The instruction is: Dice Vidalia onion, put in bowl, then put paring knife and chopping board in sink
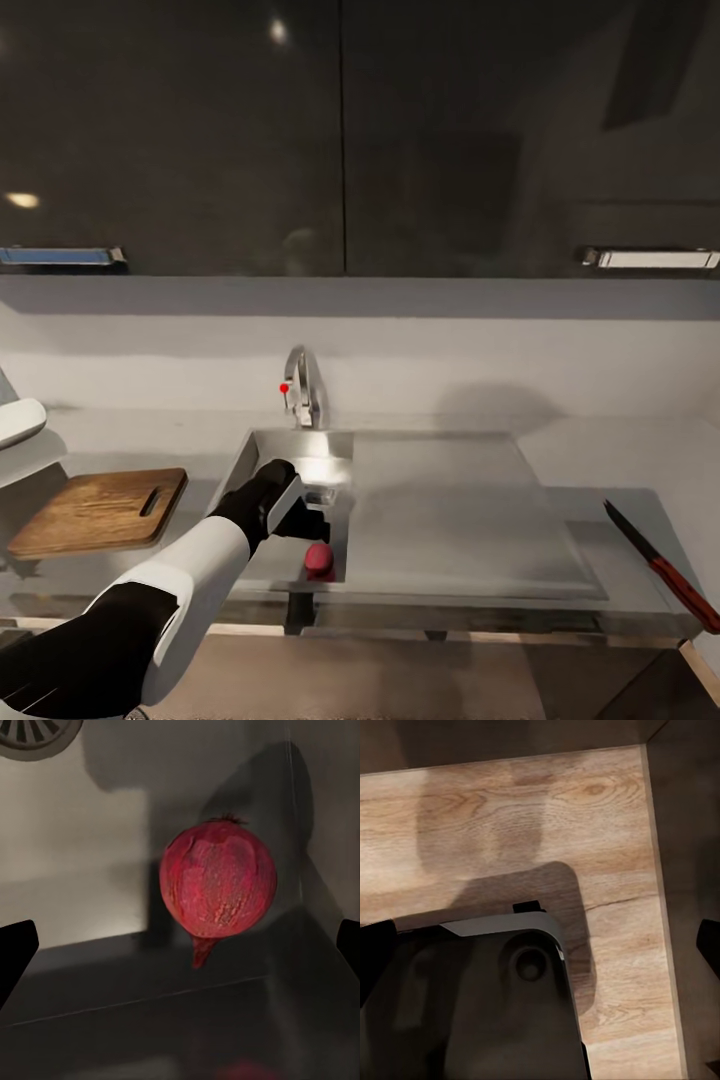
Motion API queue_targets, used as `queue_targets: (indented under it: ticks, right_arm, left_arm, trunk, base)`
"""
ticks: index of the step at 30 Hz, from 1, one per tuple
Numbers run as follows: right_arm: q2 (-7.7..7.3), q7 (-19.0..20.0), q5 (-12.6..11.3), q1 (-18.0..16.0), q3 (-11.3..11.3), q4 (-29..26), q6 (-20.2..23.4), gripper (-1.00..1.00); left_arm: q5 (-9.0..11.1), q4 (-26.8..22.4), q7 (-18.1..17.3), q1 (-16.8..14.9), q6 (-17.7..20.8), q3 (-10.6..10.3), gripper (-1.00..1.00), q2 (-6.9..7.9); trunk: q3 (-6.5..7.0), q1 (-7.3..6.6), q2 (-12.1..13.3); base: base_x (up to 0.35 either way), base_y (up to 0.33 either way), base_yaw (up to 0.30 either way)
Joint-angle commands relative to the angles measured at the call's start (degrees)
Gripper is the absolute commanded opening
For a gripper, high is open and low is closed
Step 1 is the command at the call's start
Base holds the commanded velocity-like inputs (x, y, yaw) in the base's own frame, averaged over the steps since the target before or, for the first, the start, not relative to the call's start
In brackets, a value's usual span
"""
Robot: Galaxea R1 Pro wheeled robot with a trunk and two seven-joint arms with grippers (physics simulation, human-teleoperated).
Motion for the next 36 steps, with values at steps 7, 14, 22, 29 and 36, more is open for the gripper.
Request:
queue_targets:
  ticks: [7, 14, 22, 29, 36]
  right_arm:
    - [0.01, -0.33, 0.61, -0.04, -0.35, 0.0, -0.1, 1.0]
    - [0.03, -0.36, 0.61, -0.04, -0.35, 0.0, -0.1, 1.0]
    - [0.05, -0.38, 0.62, -0.04, -0.28, 0.0, -0.1, 1.0]
    - [0.05, -0.39, 0.63, -0.04, -0.28, 0.0, -0.1, 1.0]
    - [0.05, -0.4, 0.63, -0.04, -0.28, 0.0, -0.1, 1.0]
  left_arm:
    - [0.48, 0.08, -3.25, -0.07, 0.11, -0.48, 1.0, 0.06]
    - [0.48, 0.03, -4.65, -0.06, 0.03, -0.52, 1.0, 0.14]
    - [0.4, 0.0, -4.75, -0.07, 0.02, -0.56, 1.0, 0.35]
    - [0.39, 0.01, -4.71, -0.07, 0.02, -0.57, 1.0, 0.43]
    - [0.35, 0.01, -4.65, -0.08, -0.02, -0.57, 1.0, 0.43]
  trunk:
    - [-0.78, 0.03, -0.13]
    - [-1.42, 0.03, -0.13]
    - [-2.16, 0.03, -0.13]
    - [-2.81, 0.03, -0.13]
    - [-3.46, 0.03, -0.13]
  base:
    - [0.0, 0.0, 0.0]
    - [0.0, 0.0, 0.0]
    - [0.034, 0.0, 0.0]
    - [0.004, 0.0, 0.0]
    - [0.035, 0.0, 0.0]
